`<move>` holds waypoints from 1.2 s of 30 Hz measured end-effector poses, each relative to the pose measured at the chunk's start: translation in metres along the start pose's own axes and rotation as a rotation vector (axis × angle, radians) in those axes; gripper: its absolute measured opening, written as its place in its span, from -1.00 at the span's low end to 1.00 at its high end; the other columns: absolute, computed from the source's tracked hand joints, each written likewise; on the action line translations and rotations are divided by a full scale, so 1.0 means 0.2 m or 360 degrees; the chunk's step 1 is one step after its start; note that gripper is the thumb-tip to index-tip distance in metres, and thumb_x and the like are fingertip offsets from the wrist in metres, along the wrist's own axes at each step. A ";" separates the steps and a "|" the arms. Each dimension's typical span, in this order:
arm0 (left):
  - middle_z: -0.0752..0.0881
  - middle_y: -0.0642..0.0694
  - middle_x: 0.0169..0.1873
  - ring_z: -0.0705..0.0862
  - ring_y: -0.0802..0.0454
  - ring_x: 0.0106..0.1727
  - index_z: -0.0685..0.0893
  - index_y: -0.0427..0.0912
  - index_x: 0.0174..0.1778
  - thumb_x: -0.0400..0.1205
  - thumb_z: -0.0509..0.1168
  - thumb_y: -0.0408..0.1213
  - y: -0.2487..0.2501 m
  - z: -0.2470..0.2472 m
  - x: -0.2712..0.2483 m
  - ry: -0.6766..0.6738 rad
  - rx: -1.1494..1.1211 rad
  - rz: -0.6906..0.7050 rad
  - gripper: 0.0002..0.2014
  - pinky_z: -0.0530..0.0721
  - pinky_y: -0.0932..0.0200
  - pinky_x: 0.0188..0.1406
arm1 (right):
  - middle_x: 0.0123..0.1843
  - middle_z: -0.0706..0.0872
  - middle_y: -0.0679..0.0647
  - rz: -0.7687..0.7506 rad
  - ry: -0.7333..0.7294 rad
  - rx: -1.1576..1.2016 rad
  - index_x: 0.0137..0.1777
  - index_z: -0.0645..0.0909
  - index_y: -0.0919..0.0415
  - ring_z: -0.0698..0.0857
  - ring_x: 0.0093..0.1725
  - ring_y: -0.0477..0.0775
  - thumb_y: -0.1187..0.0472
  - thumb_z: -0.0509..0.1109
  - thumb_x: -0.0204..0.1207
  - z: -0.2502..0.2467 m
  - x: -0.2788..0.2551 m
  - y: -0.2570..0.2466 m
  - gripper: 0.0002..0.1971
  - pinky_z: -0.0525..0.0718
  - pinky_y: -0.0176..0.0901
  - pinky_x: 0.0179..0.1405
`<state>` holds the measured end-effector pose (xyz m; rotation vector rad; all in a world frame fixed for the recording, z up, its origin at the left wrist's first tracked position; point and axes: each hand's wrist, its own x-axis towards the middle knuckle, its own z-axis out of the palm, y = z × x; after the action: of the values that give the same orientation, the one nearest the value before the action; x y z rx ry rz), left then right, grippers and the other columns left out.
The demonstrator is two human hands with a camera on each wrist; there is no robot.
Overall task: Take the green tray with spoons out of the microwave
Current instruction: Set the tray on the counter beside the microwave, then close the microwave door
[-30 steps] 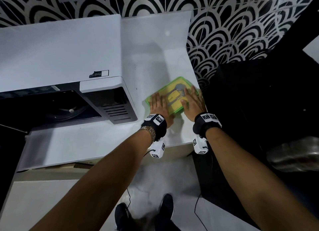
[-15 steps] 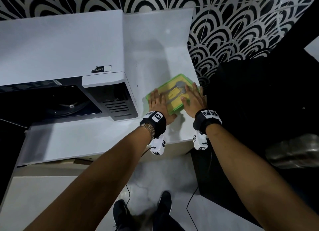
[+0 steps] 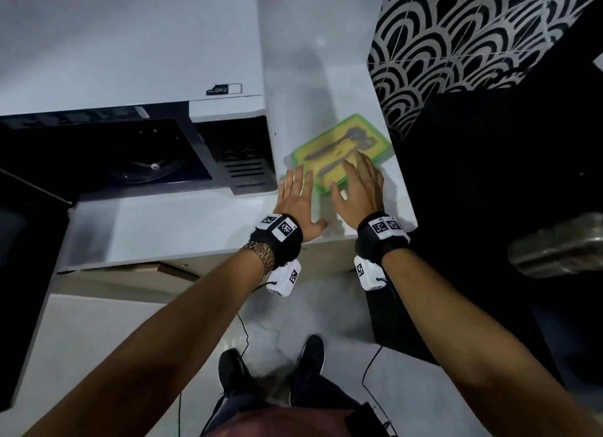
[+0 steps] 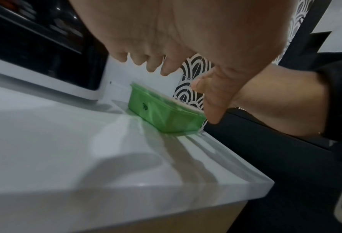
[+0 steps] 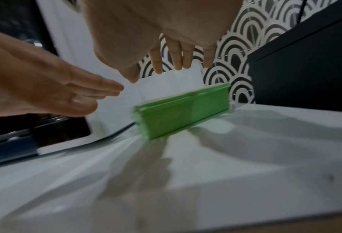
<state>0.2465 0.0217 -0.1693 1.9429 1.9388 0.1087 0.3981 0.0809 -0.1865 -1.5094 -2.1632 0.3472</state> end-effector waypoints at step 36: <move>0.52 -0.37 0.46 0.51 -0.20 0.51 0.51 -0.48 0.46 0.50 0.27 -0.53 -1.03 -0.86 -2.08 0.1496 -0.0344 -0.0560 -0.46 0.42 0.23 0.54 | 0.77 0.27 0.25 -0.1968 -0.0783 0.0732 0.73 0.29 0.30 0.17 0.79 0.24 0.06 0.05 0.77 0.31 -0.45 -2.54 -0.43 0.11 0.31 0.74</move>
<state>-0.0192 -0.3538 0.0118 1.4722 2.6302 1.2570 -0.0203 -0.1829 -0.0256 0.3029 -2.6458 0.7095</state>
